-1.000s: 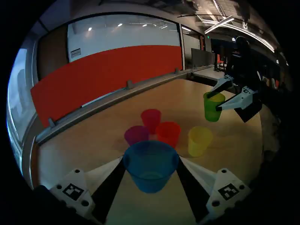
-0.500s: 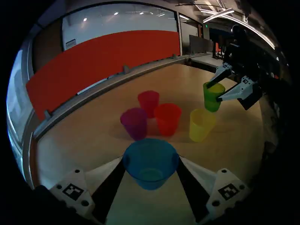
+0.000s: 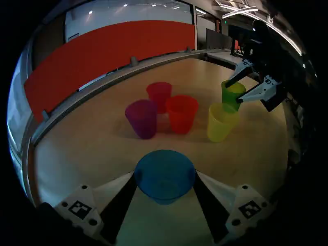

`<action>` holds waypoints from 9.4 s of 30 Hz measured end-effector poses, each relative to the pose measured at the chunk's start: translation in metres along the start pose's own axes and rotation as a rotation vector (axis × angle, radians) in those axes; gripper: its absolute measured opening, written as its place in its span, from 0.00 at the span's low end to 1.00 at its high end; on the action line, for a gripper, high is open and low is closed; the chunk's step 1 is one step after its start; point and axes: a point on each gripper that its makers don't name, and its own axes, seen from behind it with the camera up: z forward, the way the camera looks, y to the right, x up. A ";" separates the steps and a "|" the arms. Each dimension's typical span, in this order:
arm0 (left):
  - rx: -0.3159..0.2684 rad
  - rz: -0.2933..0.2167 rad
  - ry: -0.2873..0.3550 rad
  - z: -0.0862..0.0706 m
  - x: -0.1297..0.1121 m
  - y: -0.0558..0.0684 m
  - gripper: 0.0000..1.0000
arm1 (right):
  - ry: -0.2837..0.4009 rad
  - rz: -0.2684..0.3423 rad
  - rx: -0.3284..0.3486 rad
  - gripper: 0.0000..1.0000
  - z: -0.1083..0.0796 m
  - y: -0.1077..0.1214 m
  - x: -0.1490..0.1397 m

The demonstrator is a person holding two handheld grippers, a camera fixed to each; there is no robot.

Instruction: Pour water

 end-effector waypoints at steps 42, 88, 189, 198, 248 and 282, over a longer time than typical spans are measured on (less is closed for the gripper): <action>-0.029 -0.028 -0.015 0.003 -0.029 0.002 0.89 | -0.027 0.033 0.006 0.92 0.013 -0.007 -0.025; 0.066 -0.120 -0.006 -0.039 -0.060 -0.004 0.93 | 0.011 0.092 -0.072 1.00 -0.035 -0.008 -0.059; 0.736 -0.342 0.737 -0.131 0.003 -0.098 0.93 | 0.671 0.319 -0.751 1.00 -0.149 0.088 0.041; 0.725 -0.350 0.740 -0.119 -0.004 -0.099 0.93 | 0.668 0.309 -0.745 1.00 -0.148 0.084 0.045; 0.696 -0.338 0.690 -0.096 -0.015 -0.096 0.93 | 0.689 0.272 -0.753 1.00 -0.164 0.083 0.038; 0.696 -0.338 0.690 -0.096 -0.015 -0.096 0.93 | 0.721 0.199 -0.760 1.00 -0.104 0.084 0.026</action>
